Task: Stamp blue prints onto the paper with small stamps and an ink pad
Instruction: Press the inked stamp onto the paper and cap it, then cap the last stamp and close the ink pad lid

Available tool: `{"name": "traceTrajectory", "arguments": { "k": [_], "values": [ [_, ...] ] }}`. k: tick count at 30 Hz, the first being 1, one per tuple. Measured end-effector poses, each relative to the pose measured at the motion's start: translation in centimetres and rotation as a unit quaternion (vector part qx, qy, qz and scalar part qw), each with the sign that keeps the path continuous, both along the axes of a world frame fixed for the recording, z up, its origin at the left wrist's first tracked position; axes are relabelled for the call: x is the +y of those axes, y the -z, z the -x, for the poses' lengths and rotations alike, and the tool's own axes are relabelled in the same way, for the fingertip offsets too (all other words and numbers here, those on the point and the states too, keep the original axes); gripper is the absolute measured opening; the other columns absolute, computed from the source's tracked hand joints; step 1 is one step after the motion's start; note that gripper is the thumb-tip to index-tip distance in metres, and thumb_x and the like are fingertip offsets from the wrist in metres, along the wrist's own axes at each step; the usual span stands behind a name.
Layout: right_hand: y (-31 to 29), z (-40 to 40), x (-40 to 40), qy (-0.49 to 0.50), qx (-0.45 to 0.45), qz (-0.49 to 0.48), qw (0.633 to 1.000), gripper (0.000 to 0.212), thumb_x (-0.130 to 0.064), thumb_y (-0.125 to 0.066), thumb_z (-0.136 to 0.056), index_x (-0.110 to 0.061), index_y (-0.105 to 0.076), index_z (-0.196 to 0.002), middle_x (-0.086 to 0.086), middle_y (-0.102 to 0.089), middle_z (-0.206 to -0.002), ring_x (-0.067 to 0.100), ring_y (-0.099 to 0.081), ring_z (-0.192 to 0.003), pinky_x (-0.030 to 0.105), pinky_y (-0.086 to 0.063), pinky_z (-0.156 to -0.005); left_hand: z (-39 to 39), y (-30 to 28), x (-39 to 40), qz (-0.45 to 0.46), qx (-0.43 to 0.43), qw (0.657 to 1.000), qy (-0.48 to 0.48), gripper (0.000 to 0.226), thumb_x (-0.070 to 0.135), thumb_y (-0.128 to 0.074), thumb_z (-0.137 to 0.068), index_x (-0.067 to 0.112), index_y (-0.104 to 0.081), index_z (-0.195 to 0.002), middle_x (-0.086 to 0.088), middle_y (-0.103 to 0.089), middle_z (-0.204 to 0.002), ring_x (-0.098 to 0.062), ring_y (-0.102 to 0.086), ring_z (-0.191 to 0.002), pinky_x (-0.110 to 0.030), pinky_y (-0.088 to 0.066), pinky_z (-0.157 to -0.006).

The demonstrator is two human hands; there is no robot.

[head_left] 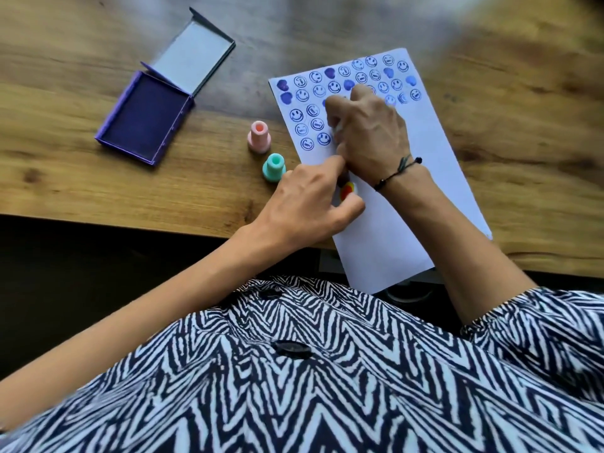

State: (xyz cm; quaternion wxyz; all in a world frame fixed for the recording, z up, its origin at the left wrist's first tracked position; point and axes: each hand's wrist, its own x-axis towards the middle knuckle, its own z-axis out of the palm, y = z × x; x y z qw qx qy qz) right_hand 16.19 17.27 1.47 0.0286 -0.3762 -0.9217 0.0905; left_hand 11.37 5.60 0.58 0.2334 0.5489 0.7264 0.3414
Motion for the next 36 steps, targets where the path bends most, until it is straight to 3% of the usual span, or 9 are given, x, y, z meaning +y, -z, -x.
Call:
{"name": "traceTrajectory", "arguments": {
  "k": [3,5,8,12,16,20,25,32,36],
  "values": [
    [0.2,-0.4,0.3,0.005,0.048,0.024,0.999,0.018,-0.006,-0.045,-0.081,-0.012,-0.06,-0.09,0.018,-0.058,-0.102,0.035,-0.056,-0.08,0.034,-0.041,-0.063,-0.1,-0.2,-0.1,0.006,-0.003,1.0,-0.003,0.037,0.034,-0.044,-0.073,0.005,-0.057,-0.093,-0.016,-0.069,-0.081,-0.035,-0.06,-0.077,-0.043,-0.049,-0.075],
    [0.0,-1.3,0.6,0.051,0.159,0.1,0.981,0.018,-0.003,-0.049,-0.078,-0.008,-0.064,-0.086,0.012,-0.065,-0.09,0.033,-0.063,-0.079,0.039,-0.05,-0.07,-0.1,-0.3,-0.1,0.01,-0.006,1.0,-0.001,0.039,0.035,-0.045,-0.072,0.006,-0.058,-0.093,-0.015,-0.071,-0.087,-0.034,-0.062,-0.081,-0.042,-0.049,-0.077],
    [-0.8,-3.5,0.4,0.163,0.353,0.262,0.883,0.009,-0.004,-0.063,-0.074,-0.012,-0.063,-0.08,-0.003,-0.063,-0.068,0.019,-0.065,-0.049,0.039,-0.058,-0.062,-0.1,-0.3,-0.1,0.012,-0.01,1.0,0.001,0.037,0.035,-0.047,-0.073,0.006,-0.058,-0.095,-0.013,-0.071,-0.09,-0.033,-0.062,-0.082,-0.042,-0.049,-0.079],
    [-0.9,-5.9,-1.2,0.231,0.471,0.384,0.76,0.012,-0.006,-0.067,-0.079,-0.017,-0.061,-0.078,-0.007,-0.064,-0.058,0.013,-0.061,-0.045,0.026,-0.054,-0.057,-0.1,-0.2,-0.1,0.007,-0.018,1.0,-0.008,0.025,0.026,-0.057,-0.08,0.006,-0.058,-0.095,-0.014,-0.071,-0.09,-0.032,-0.062,-0.082,-0.041,-0.048,-0.08],
    [-0.9,-6.4,-3.0,0.246,0.487,0.437,0.715,0.013,-0.003,-0.065,-0.08,-0.015,-0.061,-0.08,-0.007,-0.065,-0.056,0.013,-0.06,-0.046,0.024,-0.056,-0.059,0.0,-0.7,-0.1,0.005,-0.07,0.997,-0.029,0.022,0.022,-0.058,-0.082,0.005,-0.06,-0.096,-0.013,-0.071,-0.09,-0.025,-0.062,-0.084,-0.033,-0.047,-0.081],
    [-1.6,-6.0,-4.4,0.231,0.493,0.452,0.706,0.013,-0.001,-0.063,-0.081,-0.014,-0.061,-0.081,-0.007,-0.063,-0.055,0.012,-0.06,-0.045,0.022,-0.055,-0.057,0.2,-1.4,-0.6,-0.016,-0.184,0.98,-0.069,0.019,0.017,-0.059,-0.084,0.005,-0.059,-0.098,-0.009,-0.068,-0.091,-0.009,-0.061,-0.083,-0.016,-0.048,-0.08],
    [-2.6,-5.8,-5.3,0.175,0.482,0.431,0.742,0.013,-0.002,-0.064,-0.081,-0.014,-0.063,-0.082,0.001,-0.063,-0.066,0.015,-0.061,-0.048,0.027,-0.055,-0.06,0.6,-2.3,-1.0,-0.038,-0.295,0.949,-0.105,0.018,0.014,-0.058,-0.086,0.005,-0.059,-0.102,-0.006,-0.064,-0.091,-0.023,-0.064,-0.091,-0.047,-0.052,-0.092],
    [-3.0,-5.5,-5.3,0.118,0.444,0.398,0.794,0.011,-0.005,-0.067,-0.079,-0.016,-0.065,-0.08,0.0,-0.063,-0.066,0.017,-0.063,-0.051,0.031,-0.058,-0.063,1.2,-2.7,-1.5,-0.048,-0.335,0.935,-0.109,0.017,0.007,-0.059,-0.085,0.004,-0.06,-0.102,-0.01,-0.066,-0.09,-0.022,-0.064,-0.082,-0.051,-0.053,-0.089],
    [-3.4,-5.1,-5.0,0.088,0.413,0.407,0.81,0.013,-0.003,-0.065,-0.079,-0.016,-0.064,-0.079,0.003,-0.063,-0.068,0.017,-0.062,-0.049,0.034,-0.061,-0.064,1.3,-2.7,-1.6,-0.057,-0.288,0.948,-0.121,0.017,0.006,-0.06,-0.084,0.004,-0.062,-0.101,-0.008,-0.066,-0.088,-0.013,-0.062,-0.076,-0.039,-0.054,-0.088]
  ]
}}
